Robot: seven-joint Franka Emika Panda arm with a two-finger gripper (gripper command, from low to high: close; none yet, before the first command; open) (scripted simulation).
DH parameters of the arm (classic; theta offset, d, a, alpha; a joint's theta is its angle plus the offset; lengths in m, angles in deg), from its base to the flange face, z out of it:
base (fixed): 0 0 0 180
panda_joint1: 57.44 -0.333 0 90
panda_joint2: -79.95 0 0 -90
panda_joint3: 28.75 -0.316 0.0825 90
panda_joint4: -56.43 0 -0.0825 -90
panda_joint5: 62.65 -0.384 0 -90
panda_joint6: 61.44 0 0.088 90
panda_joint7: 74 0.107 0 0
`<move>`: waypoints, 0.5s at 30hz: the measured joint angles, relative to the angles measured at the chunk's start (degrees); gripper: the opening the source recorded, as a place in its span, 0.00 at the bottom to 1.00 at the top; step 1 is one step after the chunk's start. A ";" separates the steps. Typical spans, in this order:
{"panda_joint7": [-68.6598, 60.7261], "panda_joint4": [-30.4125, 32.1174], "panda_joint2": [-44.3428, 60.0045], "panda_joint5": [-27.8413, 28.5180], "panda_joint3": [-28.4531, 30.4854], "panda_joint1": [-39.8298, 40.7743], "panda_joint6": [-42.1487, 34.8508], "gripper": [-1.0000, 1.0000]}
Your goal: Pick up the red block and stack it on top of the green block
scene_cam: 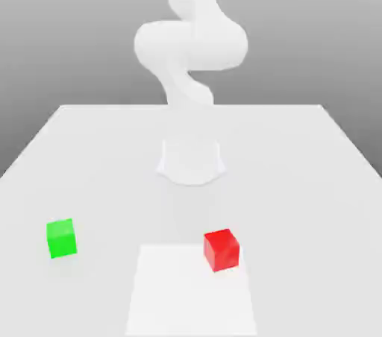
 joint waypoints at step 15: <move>-8.50 25.04 29.43 -0.63 -0.80 -6.07 21.16 0.50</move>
